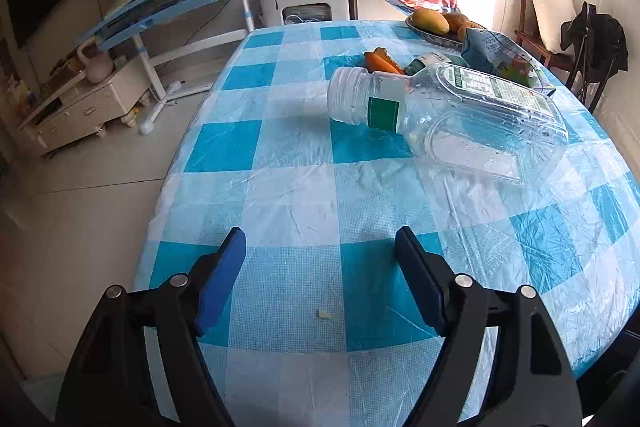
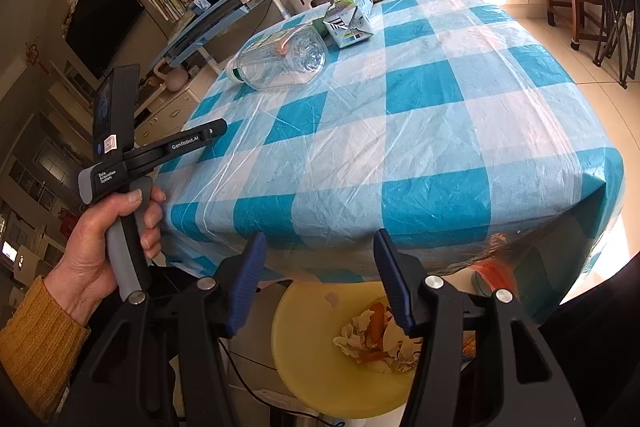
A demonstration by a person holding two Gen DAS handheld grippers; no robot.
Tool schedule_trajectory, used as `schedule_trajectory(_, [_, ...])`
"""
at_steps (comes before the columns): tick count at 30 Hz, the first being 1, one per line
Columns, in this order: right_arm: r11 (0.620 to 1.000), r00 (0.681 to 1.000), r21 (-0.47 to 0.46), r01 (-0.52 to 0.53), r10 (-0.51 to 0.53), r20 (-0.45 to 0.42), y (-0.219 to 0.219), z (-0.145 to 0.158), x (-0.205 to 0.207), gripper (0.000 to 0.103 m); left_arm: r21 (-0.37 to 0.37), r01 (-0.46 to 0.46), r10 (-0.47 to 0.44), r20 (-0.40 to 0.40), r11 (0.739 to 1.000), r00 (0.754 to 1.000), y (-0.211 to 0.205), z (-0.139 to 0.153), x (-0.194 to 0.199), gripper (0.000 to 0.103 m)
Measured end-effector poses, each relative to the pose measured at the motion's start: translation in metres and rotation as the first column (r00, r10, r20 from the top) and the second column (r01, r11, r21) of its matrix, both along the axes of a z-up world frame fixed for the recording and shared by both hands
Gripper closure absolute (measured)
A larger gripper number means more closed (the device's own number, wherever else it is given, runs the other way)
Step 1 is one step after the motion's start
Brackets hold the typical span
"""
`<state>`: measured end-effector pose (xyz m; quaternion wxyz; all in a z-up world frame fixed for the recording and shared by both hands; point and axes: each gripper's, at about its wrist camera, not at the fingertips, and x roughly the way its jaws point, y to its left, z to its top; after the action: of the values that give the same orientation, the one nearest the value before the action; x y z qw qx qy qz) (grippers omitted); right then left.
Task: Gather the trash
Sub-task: 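Move both tools back to the table toward the clear water bottle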
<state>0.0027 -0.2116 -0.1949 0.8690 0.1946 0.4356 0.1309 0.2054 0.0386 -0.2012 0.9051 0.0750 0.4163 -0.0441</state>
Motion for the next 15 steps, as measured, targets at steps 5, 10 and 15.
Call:
schedule_trajectory(5, [1.0, 0.999, 0.005, -0.014, 0.014, -0.036, 0.006, -0.01, 0.003, 0.048, 0.007, -0.025, 0.025, -0.034, 1.0, 0.999, -0.004, -0.004, 0.025, 0.019])
schedule_trajectory(10, [0.999, 0.998, 0.012, -0.037, 0.037, -0.06, 0.013, -0.016, 0.003, 0.048, 0.075, 0.076, -0.072, -0.048, 0.994, 0.996, -0.022, 0.0, 0.033, 0.015])
schedule_trajectory(15, [0.999, 0.996, 0.014, -0.041, 0.042, -0.082, 0.016, -0.021, 0.002, 0.046, 0.037, 0.076, -0.074, -0.056, 0.996, 0.996, -0.02, -0.004, 0.06, 0.009])
